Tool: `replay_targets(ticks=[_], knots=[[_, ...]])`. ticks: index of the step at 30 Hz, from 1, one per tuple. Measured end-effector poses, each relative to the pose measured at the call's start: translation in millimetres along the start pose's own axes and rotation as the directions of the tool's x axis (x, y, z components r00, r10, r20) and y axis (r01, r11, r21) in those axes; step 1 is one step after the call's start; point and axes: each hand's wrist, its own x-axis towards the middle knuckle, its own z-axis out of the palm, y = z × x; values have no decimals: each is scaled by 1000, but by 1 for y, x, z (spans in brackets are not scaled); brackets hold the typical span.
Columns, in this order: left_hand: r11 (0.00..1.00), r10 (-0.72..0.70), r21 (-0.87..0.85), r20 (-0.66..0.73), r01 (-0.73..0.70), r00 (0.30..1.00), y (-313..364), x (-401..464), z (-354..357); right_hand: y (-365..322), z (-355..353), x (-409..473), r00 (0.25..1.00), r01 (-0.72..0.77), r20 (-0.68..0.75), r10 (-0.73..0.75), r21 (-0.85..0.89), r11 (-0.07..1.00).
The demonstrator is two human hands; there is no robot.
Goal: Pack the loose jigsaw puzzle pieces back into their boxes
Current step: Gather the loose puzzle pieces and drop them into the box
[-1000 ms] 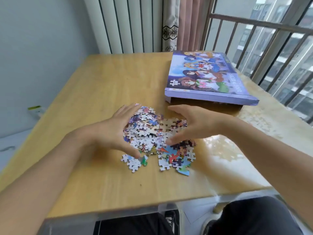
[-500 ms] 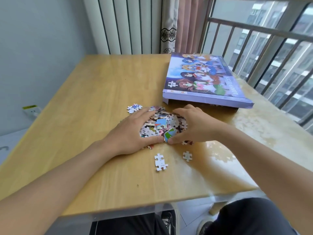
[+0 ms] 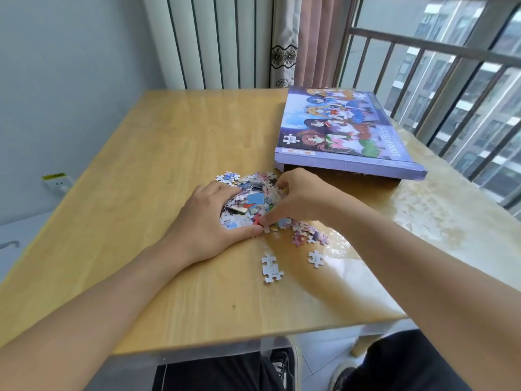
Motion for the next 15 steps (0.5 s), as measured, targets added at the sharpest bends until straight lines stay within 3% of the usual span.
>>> replay_targets(ticks=[7,11,15], knots=[[984,66,-157,-84,-79,994,3,8,4,0,1,7,993,-83,110,47,352,932],[961,113,-233,-148,-146,982,18,20,3,3,-4,16,971,-157,238,20,573,804],[956,95,-272,-64,-109,993,23,27,0,8,-7,15,949,-202,311,-59,738,644]])
